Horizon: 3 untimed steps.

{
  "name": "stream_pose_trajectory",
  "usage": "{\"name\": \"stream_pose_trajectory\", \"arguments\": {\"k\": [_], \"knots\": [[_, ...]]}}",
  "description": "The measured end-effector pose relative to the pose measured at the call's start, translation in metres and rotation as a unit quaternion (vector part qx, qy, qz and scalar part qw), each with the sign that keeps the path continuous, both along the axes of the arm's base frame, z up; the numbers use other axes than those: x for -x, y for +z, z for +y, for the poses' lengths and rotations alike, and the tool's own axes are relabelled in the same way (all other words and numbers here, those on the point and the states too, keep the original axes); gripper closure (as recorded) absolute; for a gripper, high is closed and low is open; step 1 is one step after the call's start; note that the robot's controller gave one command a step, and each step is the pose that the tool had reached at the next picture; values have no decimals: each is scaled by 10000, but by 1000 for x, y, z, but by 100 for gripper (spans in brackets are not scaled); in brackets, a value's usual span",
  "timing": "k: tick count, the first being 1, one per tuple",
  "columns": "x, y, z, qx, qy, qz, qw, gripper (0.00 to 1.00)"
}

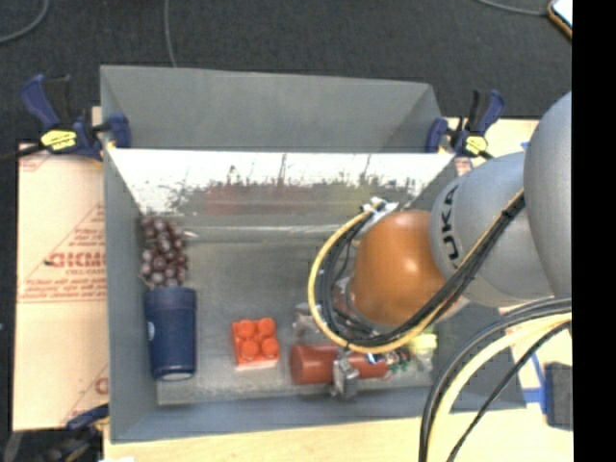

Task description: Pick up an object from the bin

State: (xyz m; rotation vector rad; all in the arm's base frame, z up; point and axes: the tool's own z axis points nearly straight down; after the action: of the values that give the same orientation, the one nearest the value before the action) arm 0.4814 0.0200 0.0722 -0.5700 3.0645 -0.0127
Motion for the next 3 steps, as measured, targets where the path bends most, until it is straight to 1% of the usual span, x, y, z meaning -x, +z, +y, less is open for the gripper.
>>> {"name": "stream_pose_trajectory", "arguments": {"k": [1,2,3], "knots": [[8,-2,-14,-25,-1028,91,9947,100],[8,-2,-14,-25,-1024,90,9947,100],[10,34,-15,-18,-1020,125,9947,100]]}}
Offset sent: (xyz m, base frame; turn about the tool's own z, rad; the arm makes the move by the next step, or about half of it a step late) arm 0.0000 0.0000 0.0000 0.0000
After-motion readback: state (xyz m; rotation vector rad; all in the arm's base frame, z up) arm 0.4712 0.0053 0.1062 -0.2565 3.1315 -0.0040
